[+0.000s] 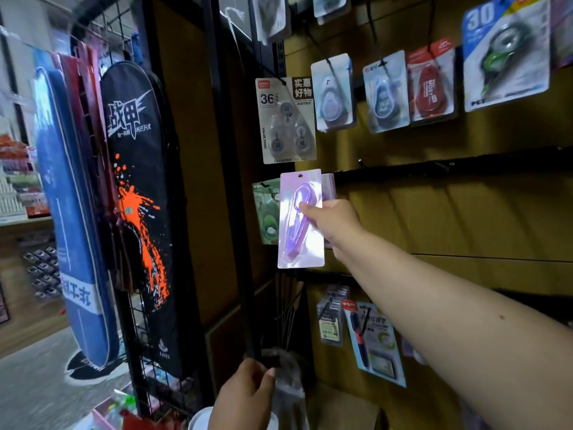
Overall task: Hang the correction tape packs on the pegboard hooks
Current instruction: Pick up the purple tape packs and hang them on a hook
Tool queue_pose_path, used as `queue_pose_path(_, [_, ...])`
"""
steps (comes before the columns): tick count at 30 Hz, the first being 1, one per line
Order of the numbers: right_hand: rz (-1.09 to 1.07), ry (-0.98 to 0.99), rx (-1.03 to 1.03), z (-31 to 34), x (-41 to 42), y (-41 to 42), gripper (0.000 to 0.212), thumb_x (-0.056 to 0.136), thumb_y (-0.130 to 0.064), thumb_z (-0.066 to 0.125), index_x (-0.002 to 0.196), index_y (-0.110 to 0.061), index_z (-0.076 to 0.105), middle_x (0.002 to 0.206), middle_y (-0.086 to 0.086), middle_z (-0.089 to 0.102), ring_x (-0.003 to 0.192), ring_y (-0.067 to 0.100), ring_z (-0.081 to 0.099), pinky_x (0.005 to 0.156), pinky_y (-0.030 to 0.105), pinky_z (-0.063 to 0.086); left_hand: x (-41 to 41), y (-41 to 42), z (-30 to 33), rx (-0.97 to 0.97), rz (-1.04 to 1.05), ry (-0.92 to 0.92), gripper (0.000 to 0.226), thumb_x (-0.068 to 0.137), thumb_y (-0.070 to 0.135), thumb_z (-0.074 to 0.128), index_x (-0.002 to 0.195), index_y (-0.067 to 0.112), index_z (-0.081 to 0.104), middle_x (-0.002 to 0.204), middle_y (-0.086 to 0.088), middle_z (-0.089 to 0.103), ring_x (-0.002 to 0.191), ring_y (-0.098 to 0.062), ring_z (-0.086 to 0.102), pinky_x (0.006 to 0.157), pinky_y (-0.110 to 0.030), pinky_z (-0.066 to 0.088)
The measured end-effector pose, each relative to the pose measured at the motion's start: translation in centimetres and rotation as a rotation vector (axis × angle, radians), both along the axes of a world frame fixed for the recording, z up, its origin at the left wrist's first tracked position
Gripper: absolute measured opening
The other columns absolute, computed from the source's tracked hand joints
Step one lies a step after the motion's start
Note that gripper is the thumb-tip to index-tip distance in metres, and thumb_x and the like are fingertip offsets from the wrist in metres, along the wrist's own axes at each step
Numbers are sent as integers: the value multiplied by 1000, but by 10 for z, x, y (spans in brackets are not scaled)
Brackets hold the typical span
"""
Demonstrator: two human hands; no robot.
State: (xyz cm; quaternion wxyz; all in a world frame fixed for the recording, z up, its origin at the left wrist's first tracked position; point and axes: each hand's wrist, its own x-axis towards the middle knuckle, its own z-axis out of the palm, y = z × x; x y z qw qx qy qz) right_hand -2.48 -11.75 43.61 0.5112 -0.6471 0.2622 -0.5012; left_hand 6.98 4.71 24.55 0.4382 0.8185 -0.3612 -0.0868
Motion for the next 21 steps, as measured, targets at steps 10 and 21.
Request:
queue_pose_path(10, [-114,58,47,-9,19,-25,32,83,-32,73,81,-1,63,74,8,64,61,22,60,54,22,46,-1,-3,-8,6,-56,-12,21,90,40,58,77,26,50,74,5,65,82,-15,68,82,-28,52])
queue_pose_path(21, [-260,234,65,-4,27,-62,53,87,-40,67,120,-1,55,113,15,65,98,36,64,84,40,54,4,-11,-22,43,-54,-15,22,89,43,58,77,26,50,76,3,69,83,-15,69,82,-29,53])
